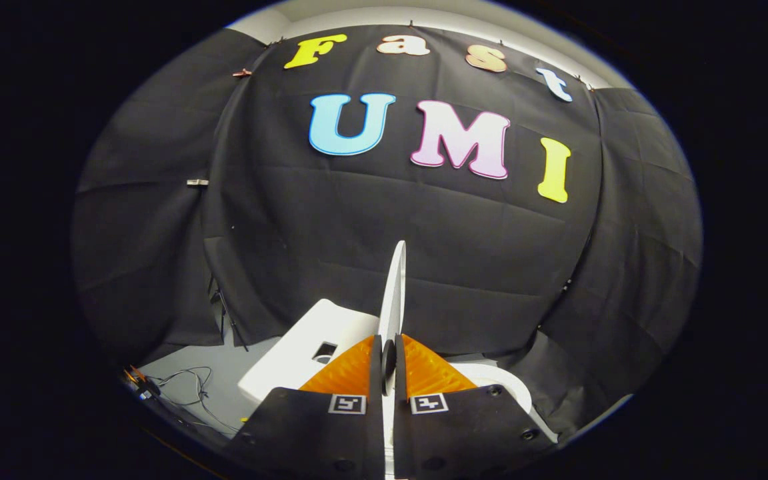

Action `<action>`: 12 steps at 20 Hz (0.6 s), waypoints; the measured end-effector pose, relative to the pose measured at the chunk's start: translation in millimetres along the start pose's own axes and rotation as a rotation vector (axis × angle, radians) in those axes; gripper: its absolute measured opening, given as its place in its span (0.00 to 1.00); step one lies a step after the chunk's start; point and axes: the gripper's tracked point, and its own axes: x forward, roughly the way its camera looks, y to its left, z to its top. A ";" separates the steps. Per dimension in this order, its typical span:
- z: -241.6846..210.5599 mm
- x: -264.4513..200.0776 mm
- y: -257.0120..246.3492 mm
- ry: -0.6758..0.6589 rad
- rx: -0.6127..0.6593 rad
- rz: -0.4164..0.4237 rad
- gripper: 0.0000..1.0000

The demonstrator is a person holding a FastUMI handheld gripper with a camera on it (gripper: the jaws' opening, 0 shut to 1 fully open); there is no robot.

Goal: Open the toilet lid.

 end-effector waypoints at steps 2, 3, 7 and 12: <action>-0.2 1.5 14.9 0.003 -0.014 0.018 0.10; -0.6 1.8 21.5 0.003 -0.023 0.025 0.10; -0.4 4.9 39.0 -0.002 -0.065 0.032 0.10; -0.5 7.8 45.4 -0.009 -0.093 0.022 0.11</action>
